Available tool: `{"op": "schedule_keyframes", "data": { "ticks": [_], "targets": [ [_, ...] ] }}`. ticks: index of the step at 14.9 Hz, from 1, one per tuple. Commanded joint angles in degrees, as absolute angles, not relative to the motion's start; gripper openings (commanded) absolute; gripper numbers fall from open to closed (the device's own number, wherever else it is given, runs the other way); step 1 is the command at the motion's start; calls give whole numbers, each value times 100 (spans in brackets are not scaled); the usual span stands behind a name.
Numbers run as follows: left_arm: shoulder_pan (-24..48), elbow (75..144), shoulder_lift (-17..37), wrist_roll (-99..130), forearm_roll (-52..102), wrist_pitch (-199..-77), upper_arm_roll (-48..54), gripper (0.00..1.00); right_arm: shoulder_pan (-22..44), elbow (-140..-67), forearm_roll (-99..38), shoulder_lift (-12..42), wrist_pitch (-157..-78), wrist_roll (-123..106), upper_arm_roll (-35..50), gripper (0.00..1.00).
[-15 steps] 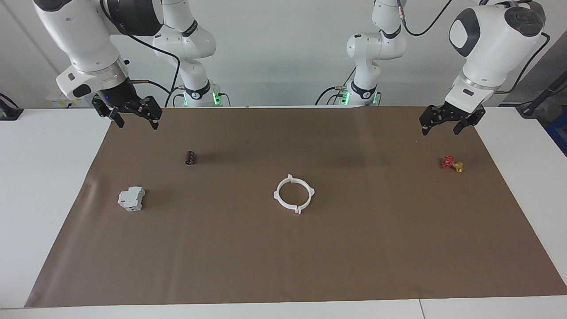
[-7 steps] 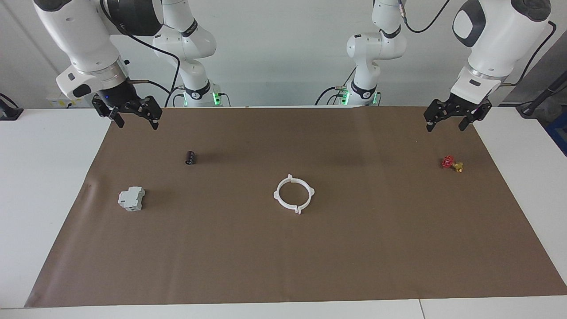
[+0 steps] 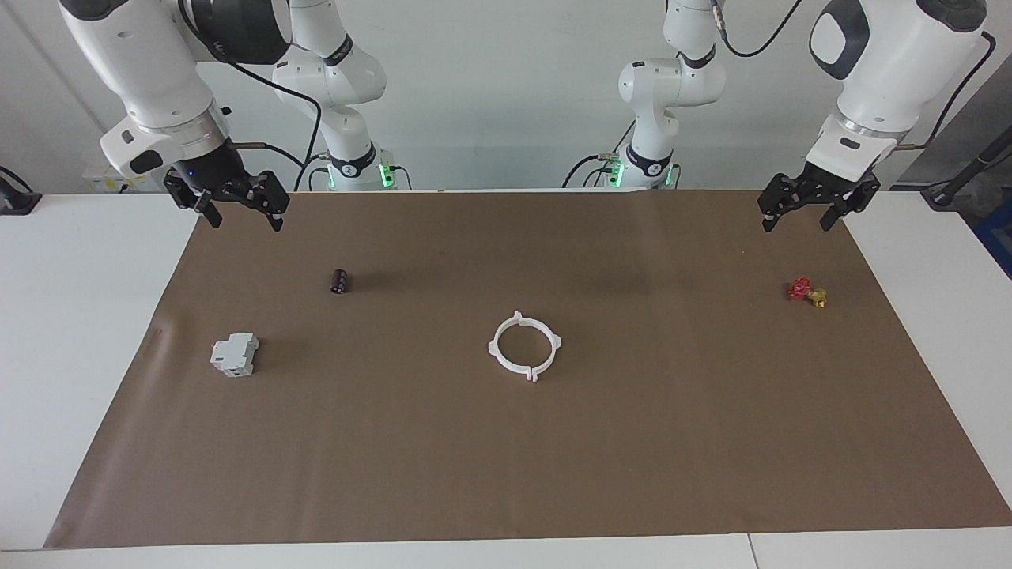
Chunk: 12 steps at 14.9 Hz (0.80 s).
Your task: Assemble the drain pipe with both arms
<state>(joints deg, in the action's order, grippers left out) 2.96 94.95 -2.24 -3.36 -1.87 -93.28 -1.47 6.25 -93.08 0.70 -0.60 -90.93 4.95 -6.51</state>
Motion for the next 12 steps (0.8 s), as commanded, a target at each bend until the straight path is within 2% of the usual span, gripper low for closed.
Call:
{"op": "schedule_keyframes", "data": {
  "ticks": [1, 3, 12],
  "targets": [
    [369, 9195, -281, -422, -79, -8616, -229, 100, 536, -9343, 62, -123, -9044, 352, -606, 100],
    [352, 9027, -281, -422, -70, -8429, -229, 100, 536, -9343, 62, -123, -9044, 352, -606, 100],
    [360, 9105, -220, -422, -79, -8438, -229, 100, 536, -9343, 62, -123, -9044, 352, -606, 100]
  ]
}}
